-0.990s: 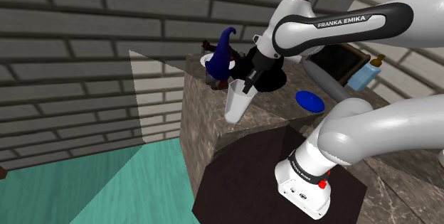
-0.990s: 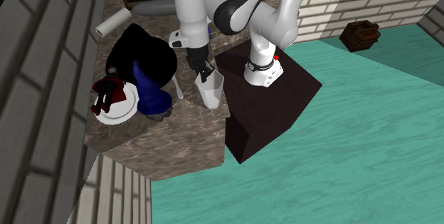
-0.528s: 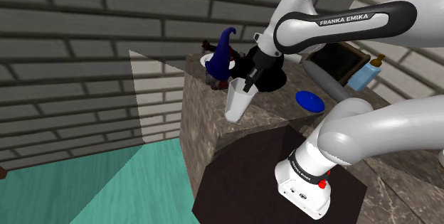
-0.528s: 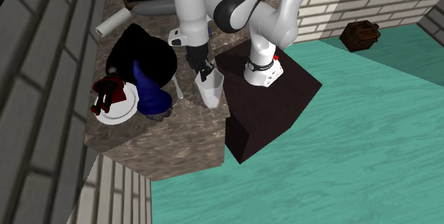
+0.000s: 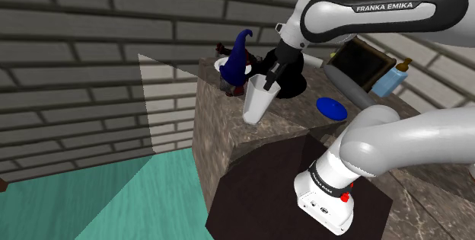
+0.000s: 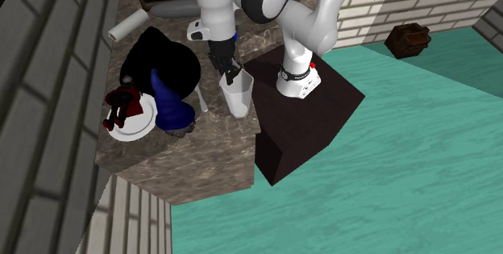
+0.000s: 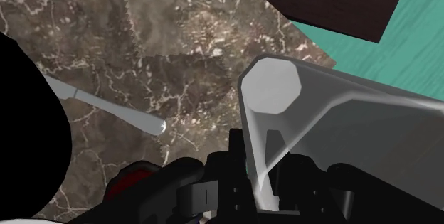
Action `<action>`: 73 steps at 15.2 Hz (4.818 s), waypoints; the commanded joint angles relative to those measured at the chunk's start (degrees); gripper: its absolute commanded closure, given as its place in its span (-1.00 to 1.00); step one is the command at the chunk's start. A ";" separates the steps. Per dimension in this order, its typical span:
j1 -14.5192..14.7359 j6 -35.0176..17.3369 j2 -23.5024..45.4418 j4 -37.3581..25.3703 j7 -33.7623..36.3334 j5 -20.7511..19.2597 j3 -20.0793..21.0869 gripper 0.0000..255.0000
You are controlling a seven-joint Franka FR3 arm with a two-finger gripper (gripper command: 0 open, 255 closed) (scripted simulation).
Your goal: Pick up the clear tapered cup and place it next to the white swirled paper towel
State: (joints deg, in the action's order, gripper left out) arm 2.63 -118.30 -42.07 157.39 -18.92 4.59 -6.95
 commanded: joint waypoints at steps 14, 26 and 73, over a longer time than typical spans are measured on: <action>0.12 12.37 -2.08 -10.40 1.77 -0.10 0.71 1.00; 0.39 21.23 -1.33 -20.08 2.87 -0.01 0.98 1.00; -12.70 27.37 56.72 -68.57 -60.64 13.89 -47.24 1.00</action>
State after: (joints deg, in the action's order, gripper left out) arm -7.69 -92.13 11.33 91.59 -76.78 15.97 -53.71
